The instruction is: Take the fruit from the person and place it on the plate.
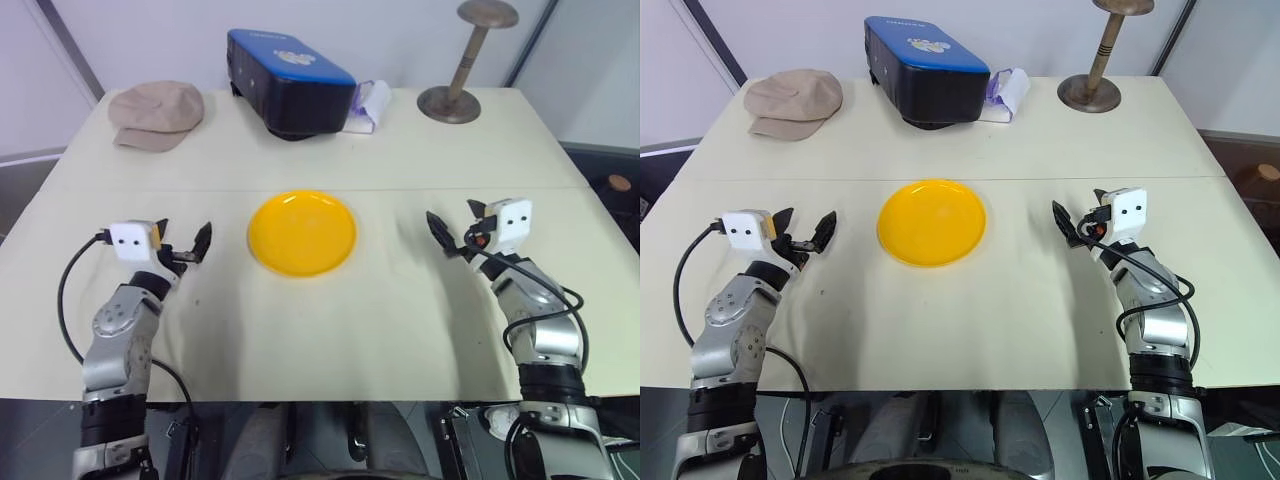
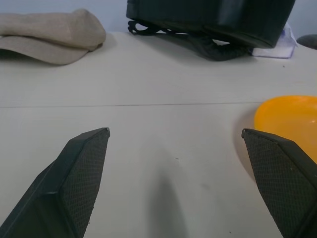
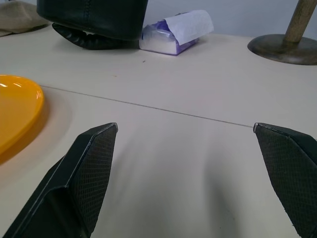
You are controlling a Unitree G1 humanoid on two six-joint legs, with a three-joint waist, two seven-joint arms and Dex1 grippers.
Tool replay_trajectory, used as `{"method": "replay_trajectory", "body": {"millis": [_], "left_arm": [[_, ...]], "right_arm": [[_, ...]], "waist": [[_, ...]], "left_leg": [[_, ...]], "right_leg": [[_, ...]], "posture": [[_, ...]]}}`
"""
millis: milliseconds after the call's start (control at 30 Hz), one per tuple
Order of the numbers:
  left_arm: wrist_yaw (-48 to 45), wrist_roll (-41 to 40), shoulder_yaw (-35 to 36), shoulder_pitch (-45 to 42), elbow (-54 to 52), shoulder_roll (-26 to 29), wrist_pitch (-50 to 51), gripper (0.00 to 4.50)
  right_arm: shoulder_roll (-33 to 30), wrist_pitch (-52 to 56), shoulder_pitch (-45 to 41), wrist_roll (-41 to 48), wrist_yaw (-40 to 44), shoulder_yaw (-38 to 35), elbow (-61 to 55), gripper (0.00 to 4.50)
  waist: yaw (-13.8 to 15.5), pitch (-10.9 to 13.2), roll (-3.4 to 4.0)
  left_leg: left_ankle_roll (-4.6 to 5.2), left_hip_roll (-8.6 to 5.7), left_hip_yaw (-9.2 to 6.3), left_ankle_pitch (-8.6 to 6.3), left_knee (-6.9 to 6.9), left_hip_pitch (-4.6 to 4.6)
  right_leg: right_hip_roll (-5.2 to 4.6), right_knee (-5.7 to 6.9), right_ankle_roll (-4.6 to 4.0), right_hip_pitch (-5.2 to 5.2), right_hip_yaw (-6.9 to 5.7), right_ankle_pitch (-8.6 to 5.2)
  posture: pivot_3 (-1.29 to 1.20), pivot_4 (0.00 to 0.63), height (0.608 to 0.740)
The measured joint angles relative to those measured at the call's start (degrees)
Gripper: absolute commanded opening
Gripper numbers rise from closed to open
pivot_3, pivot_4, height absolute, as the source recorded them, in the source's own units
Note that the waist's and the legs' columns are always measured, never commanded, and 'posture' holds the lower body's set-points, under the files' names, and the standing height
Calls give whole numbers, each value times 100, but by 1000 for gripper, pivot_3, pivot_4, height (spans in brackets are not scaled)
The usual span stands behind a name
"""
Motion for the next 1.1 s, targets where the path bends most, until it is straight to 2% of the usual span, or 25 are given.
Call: {"method": "replay_trajectory", "body": {"millis": [1100], "left_arm": [[-95, 106, -45, -22, -51, 25, 218, 4469]], "right_arm": [[-4, -88, 70, -12, 35, -3, 223, 4500]], "waist": [[0, 0, 0]], "left_leg": [[0, 0, 0, 0, 0, 0]], "right_leg": [[0, 0, 0, 0, 0, 0]], "posture": [[0, 150, 740]]}}
